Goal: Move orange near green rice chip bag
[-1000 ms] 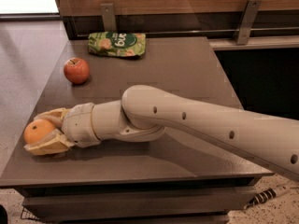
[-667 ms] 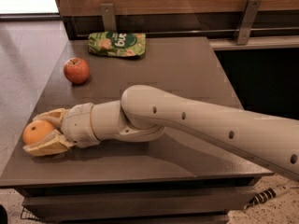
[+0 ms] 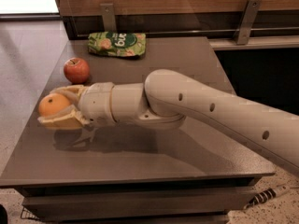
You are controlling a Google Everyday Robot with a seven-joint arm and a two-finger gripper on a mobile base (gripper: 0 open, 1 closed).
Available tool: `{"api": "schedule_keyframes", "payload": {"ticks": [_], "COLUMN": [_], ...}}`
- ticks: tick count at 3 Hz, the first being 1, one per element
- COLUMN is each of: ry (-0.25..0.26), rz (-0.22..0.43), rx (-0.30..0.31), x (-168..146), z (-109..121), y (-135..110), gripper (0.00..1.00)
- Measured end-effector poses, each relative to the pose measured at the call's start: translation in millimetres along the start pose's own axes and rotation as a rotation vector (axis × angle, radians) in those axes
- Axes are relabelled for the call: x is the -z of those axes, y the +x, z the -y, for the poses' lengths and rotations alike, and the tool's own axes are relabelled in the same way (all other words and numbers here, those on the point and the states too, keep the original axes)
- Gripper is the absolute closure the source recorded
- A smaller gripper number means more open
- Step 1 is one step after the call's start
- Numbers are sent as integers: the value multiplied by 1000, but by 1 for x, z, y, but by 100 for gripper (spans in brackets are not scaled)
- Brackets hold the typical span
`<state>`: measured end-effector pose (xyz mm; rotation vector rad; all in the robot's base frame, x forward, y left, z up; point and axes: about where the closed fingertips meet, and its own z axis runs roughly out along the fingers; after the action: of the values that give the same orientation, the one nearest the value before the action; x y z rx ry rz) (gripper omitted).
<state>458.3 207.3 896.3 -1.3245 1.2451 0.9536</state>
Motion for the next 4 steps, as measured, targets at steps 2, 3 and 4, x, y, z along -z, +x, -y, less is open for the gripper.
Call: {"api": "schedule_keyframes", "payload": {"ticks": [2, 3, 4], "ry": [150, 268, 418], "rz": [-27, -82, -156], "rx": [-66, -164, -258], "x": [72, 115, 158], "z": [81, 133, 181], "y": [-27, -14, 6], "gripper": [100, 100, 100]}}
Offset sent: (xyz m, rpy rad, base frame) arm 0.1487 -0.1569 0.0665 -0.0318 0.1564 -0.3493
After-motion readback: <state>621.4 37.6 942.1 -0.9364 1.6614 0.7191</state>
